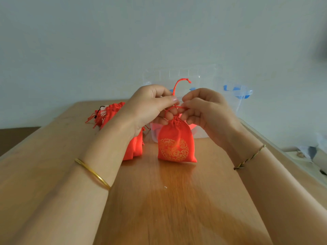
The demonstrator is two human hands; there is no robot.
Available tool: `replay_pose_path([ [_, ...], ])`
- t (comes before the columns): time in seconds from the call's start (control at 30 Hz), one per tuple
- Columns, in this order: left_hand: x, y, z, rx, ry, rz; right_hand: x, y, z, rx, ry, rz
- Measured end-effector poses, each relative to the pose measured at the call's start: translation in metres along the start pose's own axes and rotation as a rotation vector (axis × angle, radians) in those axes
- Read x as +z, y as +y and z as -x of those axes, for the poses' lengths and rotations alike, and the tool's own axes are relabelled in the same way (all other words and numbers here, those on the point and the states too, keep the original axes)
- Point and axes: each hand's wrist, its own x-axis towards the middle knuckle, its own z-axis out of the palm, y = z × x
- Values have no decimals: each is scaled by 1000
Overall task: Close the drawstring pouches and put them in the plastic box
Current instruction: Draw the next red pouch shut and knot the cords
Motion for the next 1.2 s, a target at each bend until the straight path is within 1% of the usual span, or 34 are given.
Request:
replay_pose_path([
  [0.1,1,-2,-1,-23,51,33,3,4,1,-111,-8,191],
  [0.2,0,-3,-1,-39,82,61,7,9,1,-230,-17,326],
  [0.33,-1,-2,-1,-32,115,64,8,11,1,-328,36,499],
  [0.43,-1,-1,0,-12,126,47,13,12,2,-410,97,580],
  [0.5,-2,0,0,13,138,45,14,13,3,-419,110,636],
  [0.53,-3,1,0,25,151,53,14,13,2,-380,100,615],
  [0.57,-5,2,0,34,168,65,14,12,3,-320,83,542],
  [0.63,-8,3,-2,57,207,49,11,9,3,-196,68,345],
  [0.73,-10,5,-3,187,260,-156,8,9,1,-63,92,170],
  [0.83,-4,11,2,301,188,-285,7,9,1,34,102,31],
  [0.9,1,12,4,345,164,-456,6,9,1,76,100,-18],
  [0.97,3,11,4,373,195,-592,4,10,0,111,78,-54],
  [1.1,3,8,3,348,235,-675,1,10,-2,162,13,-174],
  [1.2,4,7,2,346,222,-699,1,12,-3,157,-34,-193],
])
